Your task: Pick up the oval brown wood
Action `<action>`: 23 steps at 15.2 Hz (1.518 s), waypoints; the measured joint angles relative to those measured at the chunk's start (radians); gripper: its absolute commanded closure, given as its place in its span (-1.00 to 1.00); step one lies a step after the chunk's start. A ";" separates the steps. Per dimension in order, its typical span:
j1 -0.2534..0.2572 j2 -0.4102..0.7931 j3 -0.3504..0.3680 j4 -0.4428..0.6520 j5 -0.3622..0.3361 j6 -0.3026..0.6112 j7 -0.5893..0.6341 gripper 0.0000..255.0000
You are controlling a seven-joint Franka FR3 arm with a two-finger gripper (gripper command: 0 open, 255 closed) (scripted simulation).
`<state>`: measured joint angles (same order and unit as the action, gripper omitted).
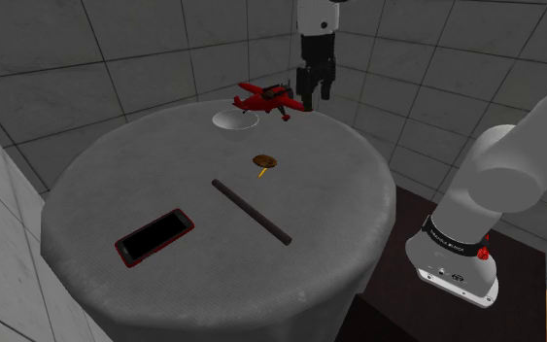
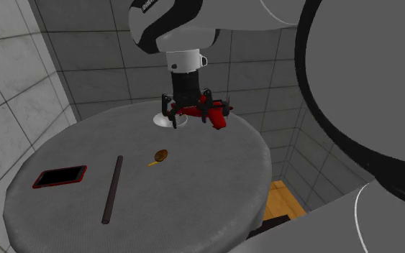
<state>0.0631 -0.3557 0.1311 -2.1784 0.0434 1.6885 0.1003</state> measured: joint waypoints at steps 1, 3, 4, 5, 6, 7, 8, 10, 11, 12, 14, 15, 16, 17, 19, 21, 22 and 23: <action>0.002 0.041 0.011 0.014 -0.006 0.014 0.014 -1.00; 0.013 0.119 0.039 0.052 -0.014 0.027 0.055 -1.00; 0.017 0.153 0.050 0.063 -0.020 0.036 0.070 -1.00; 0.018 0.196 0.057 0.092 -0.030 0.037 0.083 -1.00; 0.023 0.236 0.066 0.114 -0.038 0.040 0.100 -1.00; 0.030 0.274 0.078 0.128 -0.044 0.049 0.122 -1.00; 0.037 0.317 0.088 0.160 -0.053 0.044 0.141 -1.00; 0.049 0.397 0.101 0.203 -0.072 0.051 0.173 -1.00; 0.059 0.440 0.109 0.230 -0.082 0.053 0.194 -1.00; 0.065 0.485 0.112 0.265 -0.093 0.047 0.208 -1.00; 0.078 0.555 0.117 0.311 -0.110 0.043 0.232 -1.00; 0.082 0.575 0.118 0.320 -0.115 0.050 0.238 -1.00; 0.084 0.584 0.119 0.318 -0.117 0.058 0.243 -1.00; 0.085 0.597 0.118 0.322 -0.120 0.065 0.245 -1.00; 0.086 0.610 0.117 0.311 -0.124 0.088 0.248 -1.00; 0.087 0.628 0.116 0.301 -0.129 0.115 0.251 -1.00; 0.087 0.631 0.116 0.296 -0.130 0.122 0.252 -1.00; 0.087 0.632 0.115 0.292 -0.130 0.127 0.252 1.00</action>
<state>0.1501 0.2766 0.2465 -1.8859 -0.0864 1.8160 0.3525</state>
